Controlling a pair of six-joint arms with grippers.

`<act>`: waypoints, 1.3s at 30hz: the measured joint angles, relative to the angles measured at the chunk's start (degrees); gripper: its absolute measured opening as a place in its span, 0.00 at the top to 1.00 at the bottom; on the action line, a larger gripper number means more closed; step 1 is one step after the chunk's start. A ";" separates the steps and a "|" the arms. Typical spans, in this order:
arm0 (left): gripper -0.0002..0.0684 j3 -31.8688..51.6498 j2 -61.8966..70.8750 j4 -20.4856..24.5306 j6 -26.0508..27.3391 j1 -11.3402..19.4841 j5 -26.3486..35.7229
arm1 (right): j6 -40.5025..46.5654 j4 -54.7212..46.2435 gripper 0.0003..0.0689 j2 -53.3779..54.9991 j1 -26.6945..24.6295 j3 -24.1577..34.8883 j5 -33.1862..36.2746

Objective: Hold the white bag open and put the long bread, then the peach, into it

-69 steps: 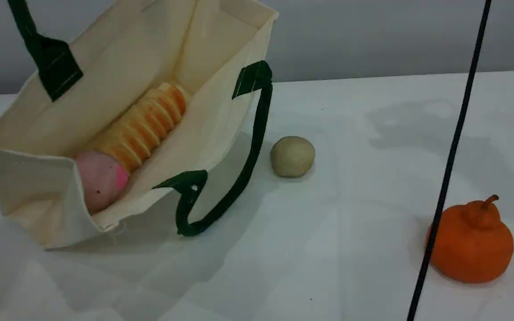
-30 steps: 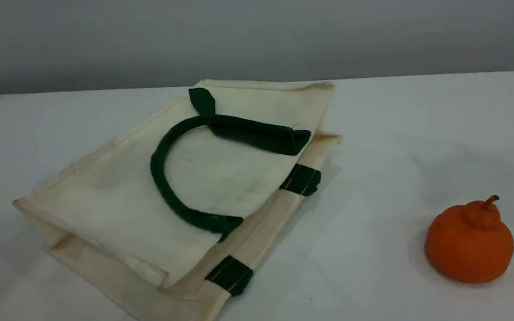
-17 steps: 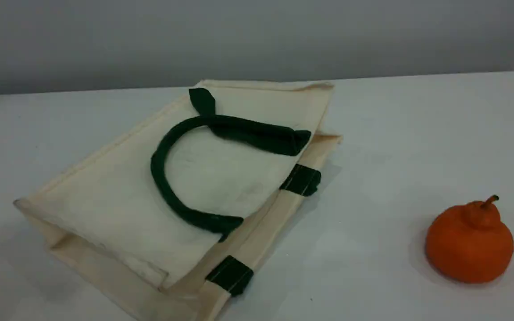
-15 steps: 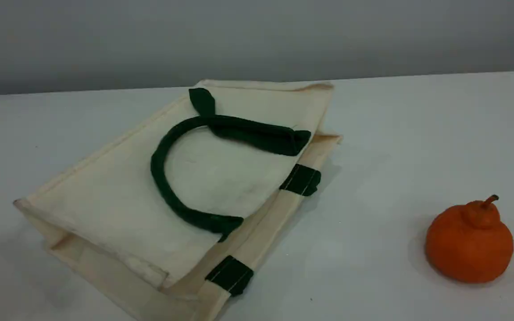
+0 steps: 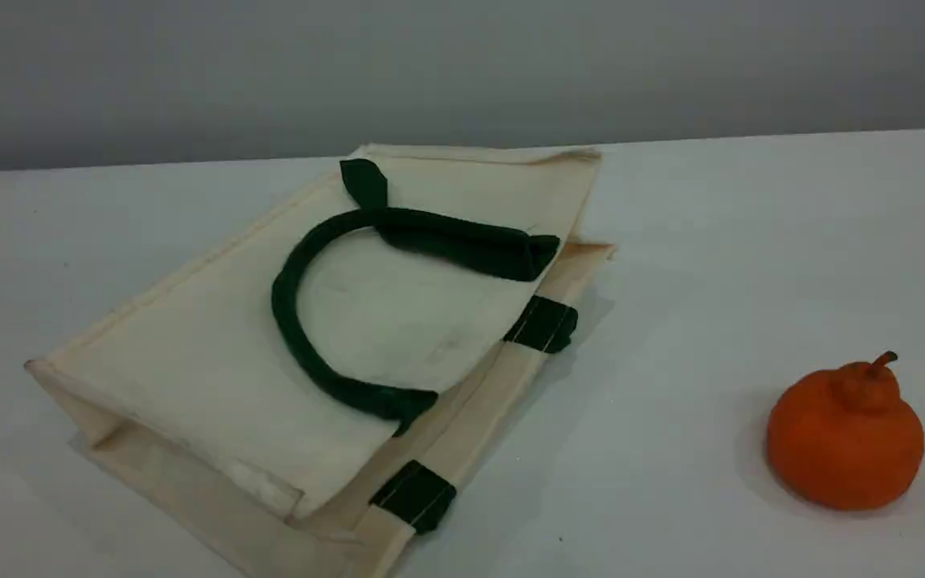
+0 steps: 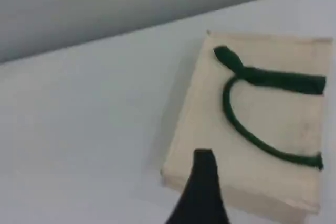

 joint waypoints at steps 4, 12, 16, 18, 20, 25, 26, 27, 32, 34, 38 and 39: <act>0.17 7.88 -8.29 0.00 -0.47 0.00 0.00 | 0.00 0.00 0.23 -6.67 0.00 6.60 -0.05; 0.17 19.52 -21.42 0.26 -0.47 0.00 -0.06 | -0.53 -1.17 0.23 -14.19 0.00 19.01 -0.12; 0.17 23.69 -24.50 0.26 -0.47 0.00 -0.02 | -0.59 -1.73 0.23 -14.23 0.00 25.11 -0.12; 0.17 25.64 -24.56 0.26 -0.42 0.00 -0.07 | -1.53 -1.79 0.23 -14.23 0.00 27.78 -0.30; 0.17 27.16 -24.56 0.30 -0.42 0.00 -0.12 | -2.18 -1.85 0.23 -14.23 0.00 29.92 -1.30; 0.17 31.75 -24.78 0.30 -0.42 0.00 -1.03 | -2.30 -1.85 0.23 -14.23 0.00 34.17 -3.53; 0.17 32.84 -24.78 0.25 -0.42 0.00 -2.12 | -2.30 -1.85 0.23 -14.23 0.00 34.81 -3.46; 0.17 33.80 -24.78 0.06 -0.47 0.00 -3.42 | -2.30 -1.85 0.23 -14.23 0.00 35.60 -3.53; 0.17 39.12 -24.78 -0.66 -0.52 0.00 -6.34 | -2.25 -1.85 0.23 -14.23 0.00 38.59 -4.98; 0.17 40.46 -24.78 -1.60 -0.52 0.00 -7.12 | -2.25 -1.85 0.23 -14.23 0.07 39.56 -6.06; 0.17 40.86 -24.73 -1.59 -0.52 0.00 -7.65 | -2.25 -1.85 0.23 -14.23 0.07 41.38 -7.10; 0.17 40.91 -24.73 -1.42 -0.52 0.00 -7.81 | -2.25 -1.85 0.23 -14.23 0.07 41.49 -7.15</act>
